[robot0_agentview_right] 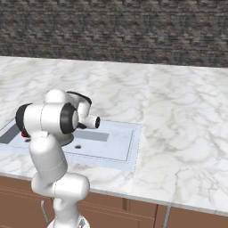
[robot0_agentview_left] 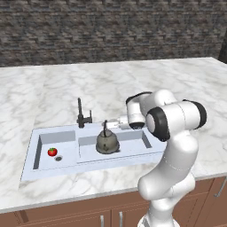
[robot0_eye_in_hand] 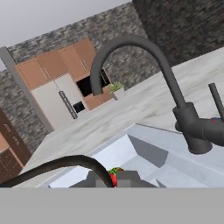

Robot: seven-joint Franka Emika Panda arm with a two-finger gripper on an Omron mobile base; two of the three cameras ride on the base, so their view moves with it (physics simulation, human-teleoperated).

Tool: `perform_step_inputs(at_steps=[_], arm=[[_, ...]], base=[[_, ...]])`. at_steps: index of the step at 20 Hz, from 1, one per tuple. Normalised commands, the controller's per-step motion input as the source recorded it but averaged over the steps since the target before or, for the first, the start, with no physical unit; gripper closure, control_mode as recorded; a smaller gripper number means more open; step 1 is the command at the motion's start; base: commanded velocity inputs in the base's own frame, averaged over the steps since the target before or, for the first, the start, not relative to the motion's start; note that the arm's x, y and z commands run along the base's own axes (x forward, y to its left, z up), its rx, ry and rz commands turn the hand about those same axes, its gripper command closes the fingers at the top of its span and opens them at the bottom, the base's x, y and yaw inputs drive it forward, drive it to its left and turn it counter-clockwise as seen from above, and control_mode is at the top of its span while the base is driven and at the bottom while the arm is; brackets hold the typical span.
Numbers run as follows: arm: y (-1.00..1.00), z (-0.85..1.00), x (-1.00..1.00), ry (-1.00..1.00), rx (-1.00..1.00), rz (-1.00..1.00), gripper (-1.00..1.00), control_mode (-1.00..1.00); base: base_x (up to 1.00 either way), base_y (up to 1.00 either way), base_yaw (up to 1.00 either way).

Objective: Open the cabinet, pick the kettle from the cabinet, and place it in the sink.

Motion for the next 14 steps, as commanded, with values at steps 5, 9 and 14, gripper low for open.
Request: perform_step_inputs(at_steps=[5, 9, 14], arm=[[0.03, -0.08, 0.20, 0.00, 0.00, 0.00, 1.00, -1.00], [0.01, -0.12, 0.13, 0.00, 0.00, 0.01, 1.00, -1.00], [0.04, -0.23, 0.05, 0.00, 0.00, 0.02, 1.00, -1.00]], base=[[0.00, 0.00, 0.00], [0.00, 0.00, 0.00], [0.00, 0.00, 0.00]])
